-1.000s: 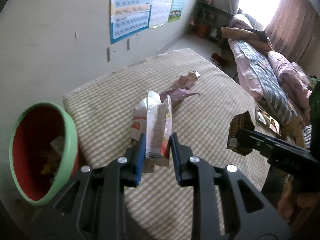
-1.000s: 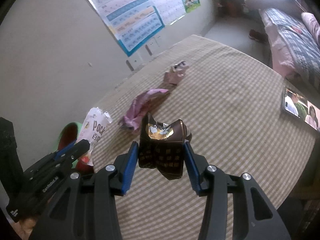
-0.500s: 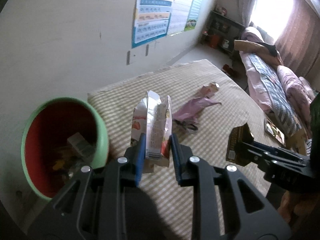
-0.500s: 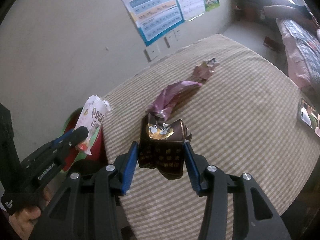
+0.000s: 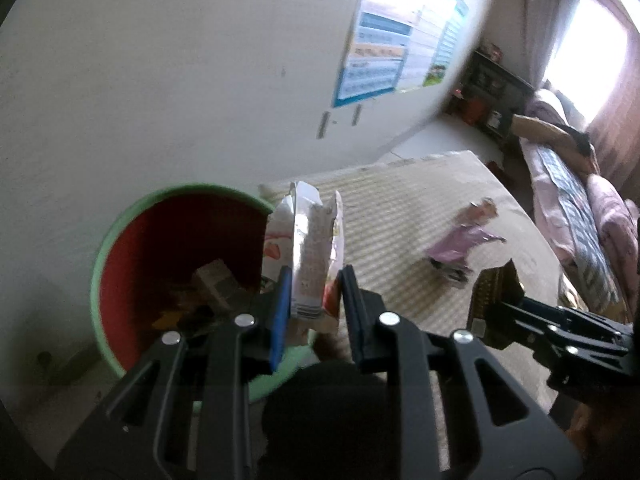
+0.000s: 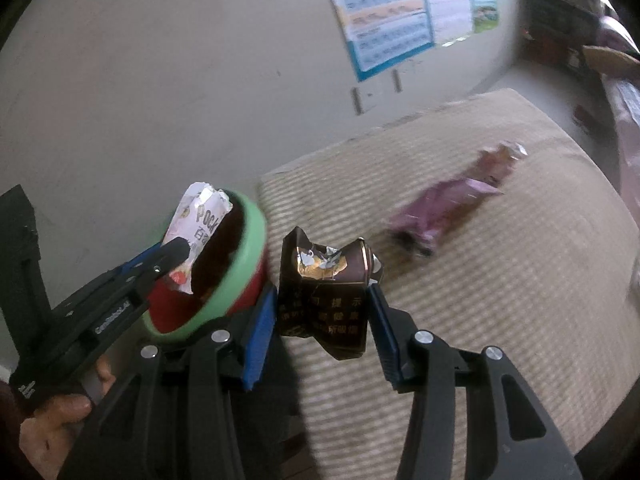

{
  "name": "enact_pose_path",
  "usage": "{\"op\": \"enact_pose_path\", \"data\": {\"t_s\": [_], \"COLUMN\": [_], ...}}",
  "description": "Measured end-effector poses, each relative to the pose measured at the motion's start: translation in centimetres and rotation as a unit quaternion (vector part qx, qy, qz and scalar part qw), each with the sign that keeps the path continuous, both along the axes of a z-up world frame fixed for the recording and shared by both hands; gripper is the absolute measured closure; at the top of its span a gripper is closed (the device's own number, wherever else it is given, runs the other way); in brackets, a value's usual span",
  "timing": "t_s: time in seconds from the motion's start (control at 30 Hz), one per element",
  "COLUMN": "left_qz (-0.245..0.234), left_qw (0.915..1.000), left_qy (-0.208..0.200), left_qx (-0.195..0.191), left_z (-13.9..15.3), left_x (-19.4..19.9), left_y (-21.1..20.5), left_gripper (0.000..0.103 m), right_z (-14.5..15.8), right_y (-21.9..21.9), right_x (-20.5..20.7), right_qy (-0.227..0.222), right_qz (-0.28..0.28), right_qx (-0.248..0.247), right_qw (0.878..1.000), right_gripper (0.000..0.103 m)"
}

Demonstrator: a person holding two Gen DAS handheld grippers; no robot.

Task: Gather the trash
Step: 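Carry the white carton with the left tool while the right tool carries the chocolate wrapper to the bucket, then open the left tool over the bucket while the right tool opens to drop the chocolate wrapper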

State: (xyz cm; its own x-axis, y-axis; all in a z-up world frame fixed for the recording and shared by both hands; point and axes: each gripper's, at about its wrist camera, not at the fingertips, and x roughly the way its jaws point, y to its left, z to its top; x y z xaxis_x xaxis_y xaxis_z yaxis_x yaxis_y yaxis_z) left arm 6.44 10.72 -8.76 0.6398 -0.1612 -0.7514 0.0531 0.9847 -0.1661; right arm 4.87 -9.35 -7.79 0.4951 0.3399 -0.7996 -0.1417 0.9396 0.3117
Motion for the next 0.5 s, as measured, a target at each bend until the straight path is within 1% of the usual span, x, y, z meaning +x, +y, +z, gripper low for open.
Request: {"op": "enact_pose_path", "data": {"t_s": [0.2,0.33,0.5], "left_qz": [0.044,0.068,0.091], "left_qw": [0.999,0.9976,0.9956], "left_qy": [0.008,0.016,0.021], "left_qx": [0.003,0.006,0.006], "left_z": [-0.7,-1.2,-1.7], "left_x": [0.1,-0.1,-0.2], "left_y": [3.9,6.7,9.4], "left_gripper": [0.079,0.079,0.079], "right_z": [0.5,0.3,0.0], "right_y": [5.2,8.5,11.5], "right_x": [1.8,3.3,4.4], "right_qy": [-0.006,0.002,0.002], "right_qz": [0.064,0.099,0.133], "right_qx": [0.009,0.014,0.002], "right_qw": [0.998,0.995,0.991], "right_gripper": [0.058,0.058,0.057]}}
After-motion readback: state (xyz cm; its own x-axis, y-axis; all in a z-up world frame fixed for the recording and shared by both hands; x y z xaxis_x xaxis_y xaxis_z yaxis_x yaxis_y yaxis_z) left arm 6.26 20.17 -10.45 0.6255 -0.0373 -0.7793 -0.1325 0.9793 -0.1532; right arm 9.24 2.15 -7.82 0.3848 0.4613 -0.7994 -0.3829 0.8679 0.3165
